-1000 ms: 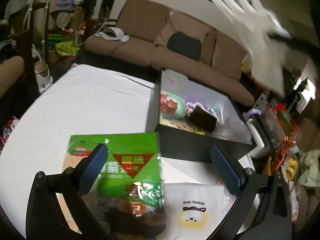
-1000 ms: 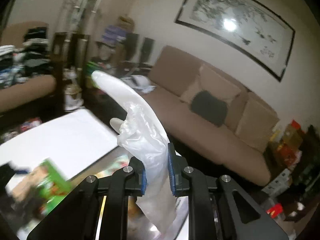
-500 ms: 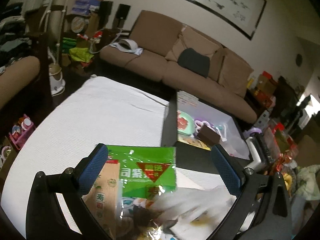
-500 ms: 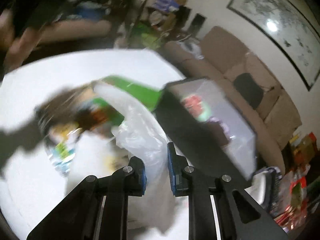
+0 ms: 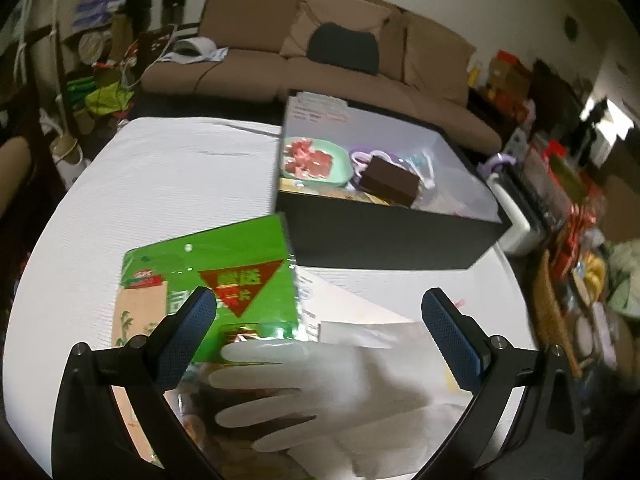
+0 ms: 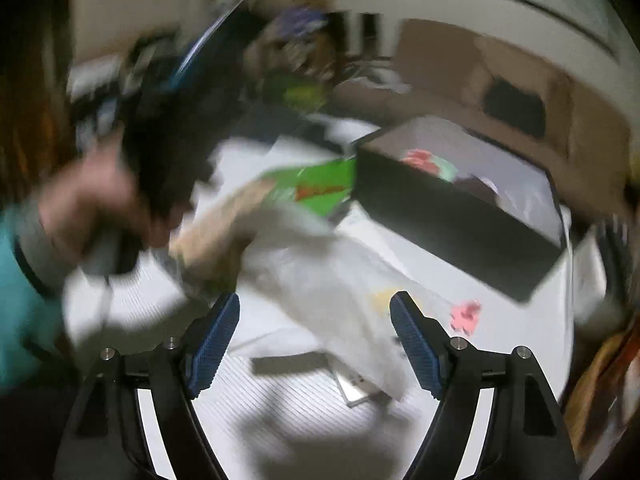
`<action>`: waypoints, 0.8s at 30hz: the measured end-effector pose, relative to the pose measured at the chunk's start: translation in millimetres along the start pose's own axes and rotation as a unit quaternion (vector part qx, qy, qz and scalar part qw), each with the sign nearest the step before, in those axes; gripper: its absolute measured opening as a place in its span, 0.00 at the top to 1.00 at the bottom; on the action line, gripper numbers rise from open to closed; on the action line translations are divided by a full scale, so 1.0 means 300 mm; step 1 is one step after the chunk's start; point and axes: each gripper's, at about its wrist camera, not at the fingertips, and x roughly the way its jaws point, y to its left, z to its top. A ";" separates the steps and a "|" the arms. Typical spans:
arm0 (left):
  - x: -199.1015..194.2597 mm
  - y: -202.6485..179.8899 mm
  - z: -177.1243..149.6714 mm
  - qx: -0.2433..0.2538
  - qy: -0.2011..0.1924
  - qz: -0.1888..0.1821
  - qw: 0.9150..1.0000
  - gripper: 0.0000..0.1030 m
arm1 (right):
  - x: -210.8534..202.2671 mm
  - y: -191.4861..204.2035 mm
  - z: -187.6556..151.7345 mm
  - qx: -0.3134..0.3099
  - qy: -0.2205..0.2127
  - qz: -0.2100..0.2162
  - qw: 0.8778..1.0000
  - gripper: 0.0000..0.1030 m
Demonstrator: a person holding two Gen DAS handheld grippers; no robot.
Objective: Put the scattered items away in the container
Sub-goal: 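Lift the glove out and drop it on the table near the left tool, then grasp the pink flower clip on the table with the right tool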
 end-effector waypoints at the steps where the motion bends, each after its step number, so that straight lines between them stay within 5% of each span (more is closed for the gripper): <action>1: 0.001 -0.014 -0.004 0.006 -0.002 0.000 1.000 0.00 | -0.015 -0.073 0.008 0.033 -0.008 -0.019 0.999 0.20; 7: 0.010 -0.086 -0.015 0.026 -0.009 -0.009 1.000 0.00 | 0.107 -0.352 0.005 0.088 0.001 -0.130 0.988 0.27; 9: 0.018 -0.108 -0.018 0.034 -0.007 -0.011 0.999 0.00 | 0.186 -0.385 -0.002 0.089 0.010 -0.131 0.987 0.36; 12: 0.032 -0.128 -0.023 0.045 -0.005 -0.007 0.999 0.01 | 0.300 -0.410 -0.033 0.092 0.020 -0.125 0.988 0.36; 20: 0.080 -0.182 -0.037 0.068 0.005 -0.002 0.998 0.01 | 0.419 -0.450 -0.067 0.092 0.039 -0.126 0.987 0.52; 24: 0.098 -0.197 -0.043 0.070 0.011 -0.006 0.997 0.01 | 0.447 -0.460 -0.087 0.091 0.056 -0.128 0.986 0.72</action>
